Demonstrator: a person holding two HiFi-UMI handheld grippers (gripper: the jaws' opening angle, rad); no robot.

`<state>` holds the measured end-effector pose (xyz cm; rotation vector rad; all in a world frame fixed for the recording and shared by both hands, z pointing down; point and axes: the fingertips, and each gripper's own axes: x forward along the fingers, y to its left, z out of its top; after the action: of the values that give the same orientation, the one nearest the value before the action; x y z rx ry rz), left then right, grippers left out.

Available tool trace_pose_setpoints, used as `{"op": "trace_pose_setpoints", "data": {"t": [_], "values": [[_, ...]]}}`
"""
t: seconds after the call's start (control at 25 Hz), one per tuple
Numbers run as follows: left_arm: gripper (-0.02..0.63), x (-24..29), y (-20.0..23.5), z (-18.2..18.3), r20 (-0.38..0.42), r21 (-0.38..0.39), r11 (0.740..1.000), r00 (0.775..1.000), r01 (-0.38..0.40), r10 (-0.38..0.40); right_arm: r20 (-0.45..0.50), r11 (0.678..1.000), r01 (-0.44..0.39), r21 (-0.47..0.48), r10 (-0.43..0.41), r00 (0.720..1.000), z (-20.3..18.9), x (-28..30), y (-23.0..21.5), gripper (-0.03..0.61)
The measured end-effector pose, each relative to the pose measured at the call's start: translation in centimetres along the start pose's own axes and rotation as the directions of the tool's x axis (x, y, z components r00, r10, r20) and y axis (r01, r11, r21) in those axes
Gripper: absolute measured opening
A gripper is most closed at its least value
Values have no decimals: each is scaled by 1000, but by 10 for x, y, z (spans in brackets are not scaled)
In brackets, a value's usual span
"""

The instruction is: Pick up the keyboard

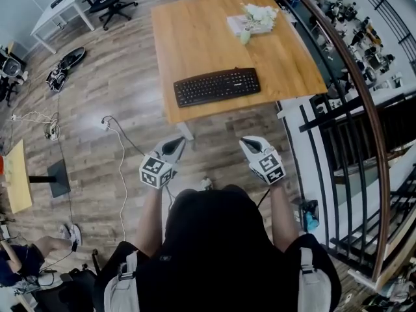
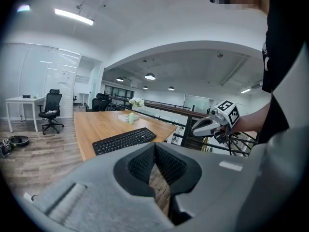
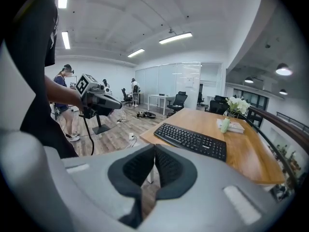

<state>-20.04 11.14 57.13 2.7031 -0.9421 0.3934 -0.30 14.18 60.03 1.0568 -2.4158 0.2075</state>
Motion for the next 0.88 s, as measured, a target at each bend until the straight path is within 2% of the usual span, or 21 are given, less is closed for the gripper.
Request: {"op": "trace_pose_setpoints", "data": {"t": [0.48,0.88], "values": [[11,1,8,-7,-4,-34,999,1000,-28,28,-16,1000,-8,27,9,1000,-6,8,-9,3],[11,24,5,2,-6,-53,995,996,-86,86,-15,998,-57,-5,57,998,-8,12,-40,4]]}}
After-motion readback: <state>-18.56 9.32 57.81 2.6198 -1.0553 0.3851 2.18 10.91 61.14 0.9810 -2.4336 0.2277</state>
